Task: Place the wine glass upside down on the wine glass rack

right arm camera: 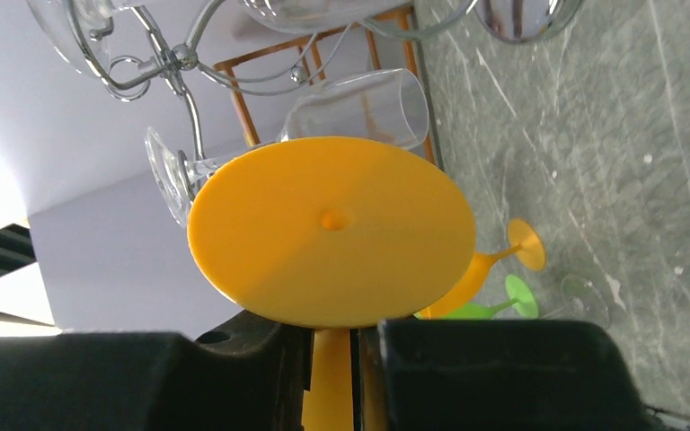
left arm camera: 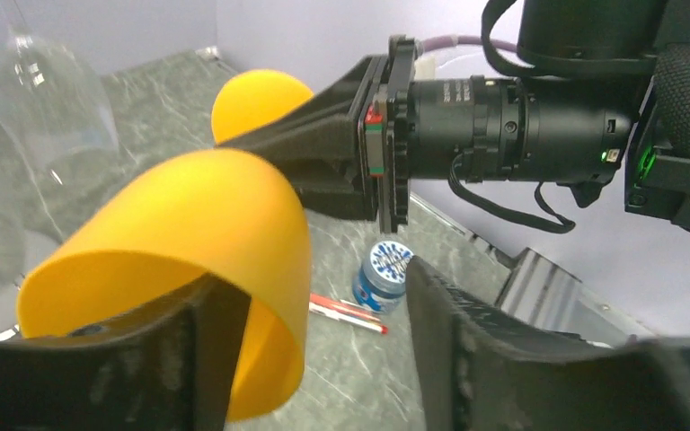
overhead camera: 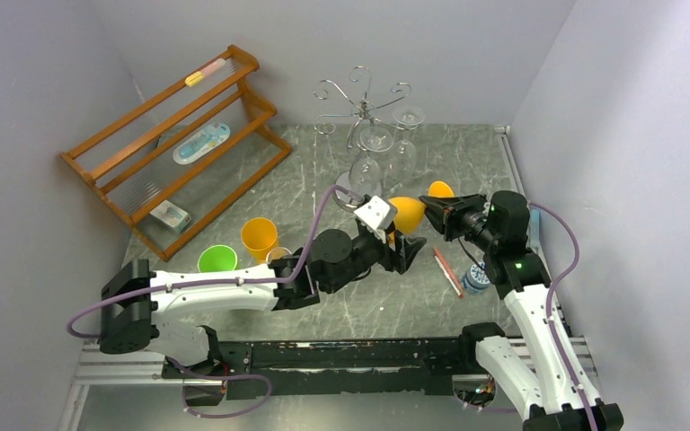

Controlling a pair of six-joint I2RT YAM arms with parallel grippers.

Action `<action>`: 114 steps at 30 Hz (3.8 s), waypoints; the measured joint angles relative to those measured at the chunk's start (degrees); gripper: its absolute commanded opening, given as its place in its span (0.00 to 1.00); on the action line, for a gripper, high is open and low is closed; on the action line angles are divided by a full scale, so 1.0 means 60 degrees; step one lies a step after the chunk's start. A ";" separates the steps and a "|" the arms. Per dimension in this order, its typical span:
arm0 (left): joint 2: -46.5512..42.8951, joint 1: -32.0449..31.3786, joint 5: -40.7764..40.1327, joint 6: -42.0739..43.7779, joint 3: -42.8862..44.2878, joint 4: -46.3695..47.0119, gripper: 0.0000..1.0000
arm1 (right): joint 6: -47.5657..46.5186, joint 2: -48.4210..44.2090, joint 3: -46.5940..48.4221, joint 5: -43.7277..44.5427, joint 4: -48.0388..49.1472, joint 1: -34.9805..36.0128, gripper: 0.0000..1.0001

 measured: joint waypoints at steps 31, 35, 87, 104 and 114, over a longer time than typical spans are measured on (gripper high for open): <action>-0.2524 0.2171 0.2517 -0.3435 0.1100 -0.2936 0.96 | -1.0065 -0.0080 0.0488 -0.2707 0.3974 0.0000 0.00; -0.2204 0.2991 0.3876 -0.4481 0.1297 -0.2860 0.96 | -1.0961 -0.0080 0.0539 -0.3566 0.3985 0.0004 0.00; 0.0590 0.4532 0.9147 -1.0852 0.2728 -0.2492 0.05 | -1.4928 -0.0280 0.0404 -0.6145 0.4728 0.0193 0.41; -0.1614 0.6368 0.7224 -0.9832 0.1818 -0.4674 0.05 | -1.4291 -0.1031 0.0135 -0.5796 0.4051 0.0200 0.67; -0.2164 0.9180 0.6958 -0.8910 0.1814 -0.6167 0.05 | -1.3883 -0.1450 -0.0138 -0.4845 0.4058 0.0200 0.67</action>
